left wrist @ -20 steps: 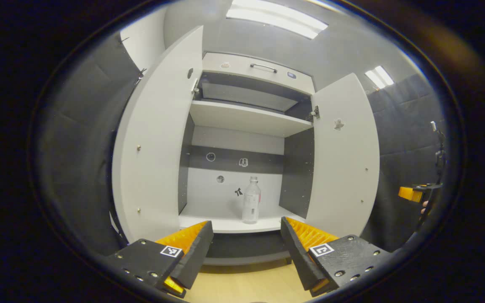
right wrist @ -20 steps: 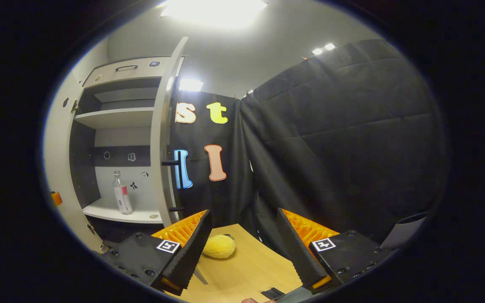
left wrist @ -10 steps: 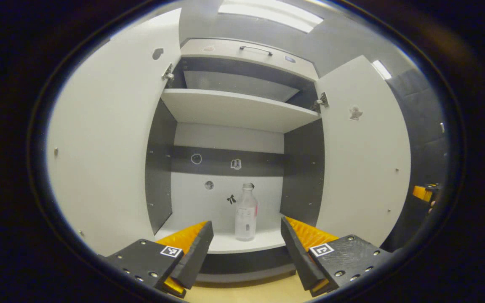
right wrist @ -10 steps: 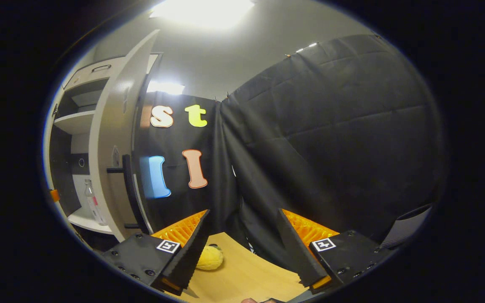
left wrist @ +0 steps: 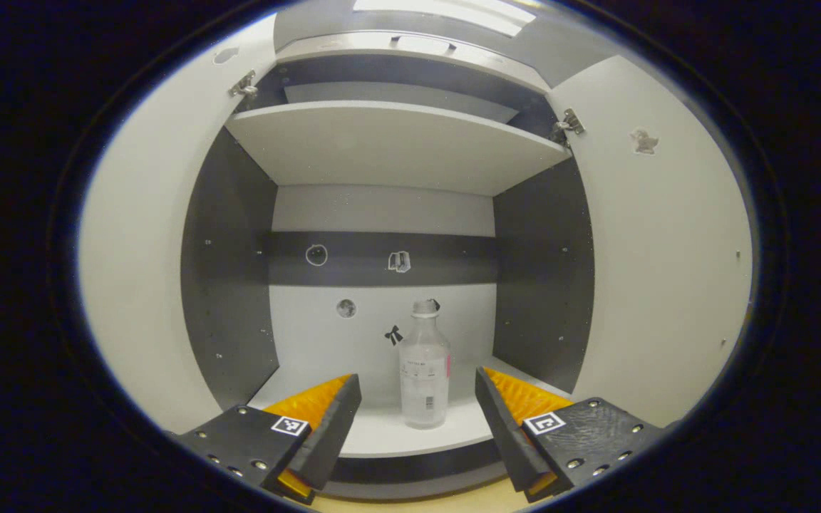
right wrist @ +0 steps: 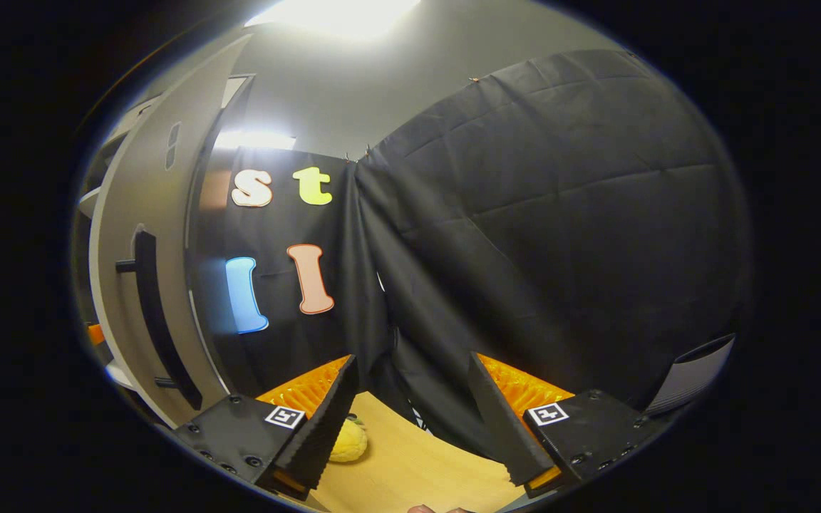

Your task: Grasp the bottle in the cabinet with the left hand and place it on the coaster, then close the right door with the right hand and the left door with the left hand.

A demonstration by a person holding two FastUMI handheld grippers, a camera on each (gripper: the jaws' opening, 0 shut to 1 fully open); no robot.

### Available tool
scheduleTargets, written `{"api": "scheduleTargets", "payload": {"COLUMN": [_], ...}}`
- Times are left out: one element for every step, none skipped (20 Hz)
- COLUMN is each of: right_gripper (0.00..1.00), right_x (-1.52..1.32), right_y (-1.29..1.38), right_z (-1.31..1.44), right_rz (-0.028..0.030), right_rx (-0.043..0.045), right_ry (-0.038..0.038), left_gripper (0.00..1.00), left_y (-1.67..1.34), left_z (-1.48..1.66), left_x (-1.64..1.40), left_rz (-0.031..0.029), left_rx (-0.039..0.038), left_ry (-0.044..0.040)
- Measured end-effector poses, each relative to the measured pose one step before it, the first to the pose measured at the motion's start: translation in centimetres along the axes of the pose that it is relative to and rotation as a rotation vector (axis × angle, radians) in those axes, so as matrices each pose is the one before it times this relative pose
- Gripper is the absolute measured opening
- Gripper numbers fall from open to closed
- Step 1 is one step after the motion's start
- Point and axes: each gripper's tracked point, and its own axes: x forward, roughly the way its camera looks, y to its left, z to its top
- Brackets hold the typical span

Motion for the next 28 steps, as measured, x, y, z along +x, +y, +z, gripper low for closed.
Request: {"api": "scheduleTargets", "payload": {"right_gripper": [0.98, 0.98, 0.98, 0.98, 0.98, 0.98, 0.98, 0.98, 0.98, 0.98, 0.98, 0.98, 0.98, 0.98, 0.98, 0.98, 0.98, 0.98, 0.98, 0.98, 0.98, 0.98, 0.98, 0.98, 0.98, 0.98, 0.98, 0.98], "right_x": [0.435, 0.444, 0.538, 0.412, 0.421, -0.300, -0.021, 0.246, 0.116, 0.265, 0.069, 0.167, -0.042, -0.068, -0.080, 0.037, 0.000, 0.120, 0.063, 0.027, 0.031, -0.086, -0.069, 0.075, 0.040, -0.008, 0.000, 0.022], "right_y": [-0.123, -0.206, -0.003, -0.052, -0.007, -0.105, 0.061, -0.022, 0.042, 0.008, 0.020, -0.004, 0.006, -0.003, 0.001, -0.029, -0.049, -0.038, -0.036, -0.085, 0.027, 0.020, -0.039, -0.003, 0.029, -0.019, 0.011, 0.006], "right_z": [-0.110, -0.048, 0.035, -0.086, 0.064, -0.115, 0.081, -0.013, 0.049, -0.117, -0.008, -0.061, -0.075, 0.011, 0.046, -0.058, 0.026, -0.086, -0.089, -0.133, -0.141, -0.037, 0.100, -0.086, 0.019, -0.002, 0.052, -0.077], "right_rz": [-0.00528, -0.00464, -0.00498, -0.00279, -0.00327, -0.00144, -0.00089, -0.00013, -0.00090, -0.00103, -0.00024, 0.00056, 0.00233, 0.00217, 0.00143, -0.00139, -0.00356, -0.00271, -0.00323, -0.00352, -0.00002, 0.00177, -0.00188, -0.00396, -0.00271, -0.00206, -0.00119, 0.00037], "right_rx": [0.00065, 0.00260, 0.00274, 0.00133, -0.00008, 0.00031, 0.00084, -0.00008, -0.00308, -0.00498, -0.00477, -0.00378, -0.00196, 0.00003, 0.00030, -0.00132, -0.00363, -0.00551, -0.00721, -0.00682, -0.00374, 0.00003, 0.00149, 0.00210, 0.00239, 0.00134, 0.00035, 0.00044], "right_ry": [0.00468, 0.00192, 0.00165, 0.00053, -0.00006, -0.00219, -0.00192, -0.00272, -0.00184, 0.00018, -0.00047, 0.00115, 0.00333, 0.00493, 0.00354, 0.00054, -0.00129, -0.00013, 0.00002, 0.00451, 0.00794, 0.00668, 0.00372, 0.00132, 0.00075, 0.00144, 0.00130, 0.00123], "left_gripper": [0.93, 0.93, 0.93, 0.99, 0.93, 0.93, 0.93, 0.91, 0.91, 0.91, 0.91, 0.91, 0.91, 0.91, 0.91, 0.91, 0.90, 0.85, 0.85, 0.86, 0.86, 0.78, 0.70, 0.71, 0.70, 0.70, 0.69, 0.67], "left_y": [-0.025, -0.169, -0.357, -0.086, -0.226, -0.200, -0.112, -0.030, 0.038, 0.065, 0.002, 0.083, 0.106, -0.018, 0.046, 0.161, 0.032, -0.078, -0.019, -0.082, 0.009, -0.098, 0.013, 0.043, -0.097, 0.112, -0.063, -0.151], "left_z": [-0.171, -0.121, -0.157, -0.412, -0.151, -0.314, -0.174, -0.250, -0.283, -0.312, -0.207, -0.309, -0.294, -0.148, -0.132, -0.101, 0.062, -0.112, 0.040, -0.033, 0.213, -0.204, 0.112, -0.070, 0.009, -0.029, 0.168, 0.038], "left_x": [0.897, 0.768, 0.780, 0.662, 0.831, 0.645, 0.719, 0.768, 0.660, 0.539, 0.574, 0.561, 0.412, 0.292, 0.427, 0.707, 0.381, 0.391, 0.397, 0.346, 0.258, 0.219, 0.033, 0.158, -0.049, -0.059, -0.053, -0.135], "left_rz": [0.00139, -0.00156, -0.00409, -0.00296, -0.00580, -0.00620, -0.00145, 0.00172, 0.00343, 0.00513, 0.00132, 0.00260, 0.00056, -0.00641, -0.00060, 0.00410, 0.00070, -0.00318, -0.00320, -0.00486, 0.00086, -0.00715, -0.00083, -0.00095, -0.00221, 0.00345, -0.00041, -0.00878], "left_rx": [0.01118, 0.00564, -0.00085, -0.00390, -0.00514, -0.00311, -0.00022, 0.00066, 0.00381, 0.00365, -0.00011, -0.00309, -0.00538, -0.00629, -0.00205, 0.00105, 0.00174, 0.00249, 0.00371, 0.00326, 0.00098, -0.01086, -0.00355, -0.00382, -0.00432, -0.00154, -0.00441, -0.00598], "left_ry": [0.00179, 0.00017, 0.00279, 0.00203, 0.00370, 0.00368, 0.00024, 0.00236, 0.00319, 0.00309, 0.00268, 0.00463, 0.00394, 0.00403, 0.00296, -0.00213, -0.00030, 0.00142, 0.00029, 0.00007, -0.00512, 0.00633, -0.00139, 0.00077, 0.00217, -0.00037, -0.00131, -0.00044]}}
